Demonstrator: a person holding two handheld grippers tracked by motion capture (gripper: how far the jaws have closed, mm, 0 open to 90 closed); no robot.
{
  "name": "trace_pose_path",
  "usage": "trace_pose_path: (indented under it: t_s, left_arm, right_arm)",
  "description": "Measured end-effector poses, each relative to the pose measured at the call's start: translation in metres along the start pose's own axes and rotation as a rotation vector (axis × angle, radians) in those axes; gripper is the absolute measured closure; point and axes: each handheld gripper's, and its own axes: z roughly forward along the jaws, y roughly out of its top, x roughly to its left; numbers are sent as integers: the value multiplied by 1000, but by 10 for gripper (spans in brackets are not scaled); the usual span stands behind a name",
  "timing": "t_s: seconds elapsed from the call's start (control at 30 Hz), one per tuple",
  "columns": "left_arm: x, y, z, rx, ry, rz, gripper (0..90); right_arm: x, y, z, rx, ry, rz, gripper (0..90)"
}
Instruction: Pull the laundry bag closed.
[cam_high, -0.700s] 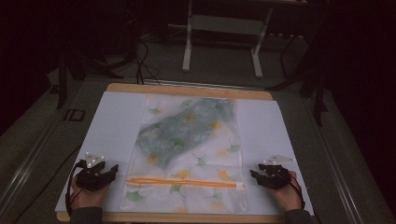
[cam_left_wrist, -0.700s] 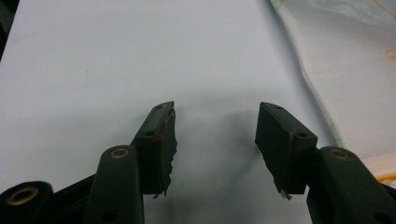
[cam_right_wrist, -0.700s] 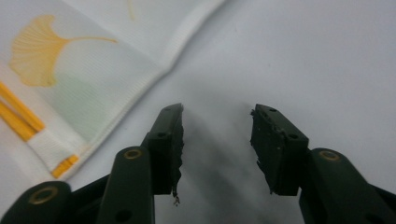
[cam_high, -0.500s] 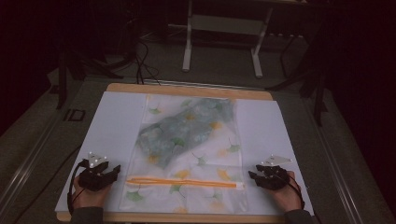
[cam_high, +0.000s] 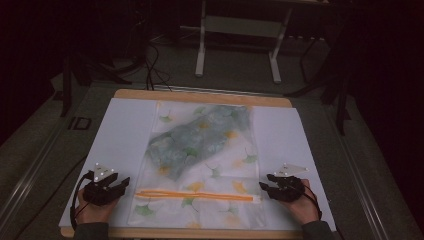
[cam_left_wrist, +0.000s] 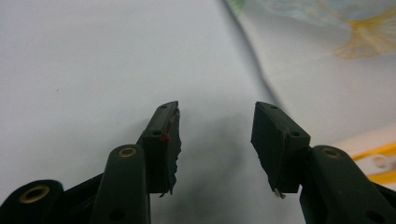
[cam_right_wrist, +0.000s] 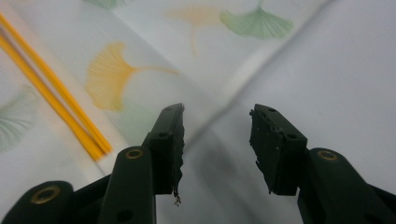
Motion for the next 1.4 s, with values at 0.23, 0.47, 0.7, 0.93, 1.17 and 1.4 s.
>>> trace_pose_path:
  t_s: [0.23, 0.47, 0.7, 0.93, 1.17, 1.4]
  left_arm:
    - [-1, 0, -2, -5, -40, 8, 558]
    - [-1, 1, -2, 4, -49, 8, 573]
    - [-3, 2, -3, 6, -64, 21, 575]
    - [-4, 2, -2, 16, -66, 28, 575]
    - [-4, 3, -3, 12, -70, 33, 577]
    - [-3, 3, -3, 9, -71, 30, 577]
  right_arm:
    - [16, 20, 4, -59, 81, -58, 559]
    - [33, 44, 14, -80, 152, -96, 578]
    - [55, 66, 27, -85, 202, -148, 595]
    - [78, 81, 40, -93, 252, -182, 597]
    - [100, 94, 53, -93, 291, -213, 598]
    - [118, 107, 65, -94, 322, -237, 603]
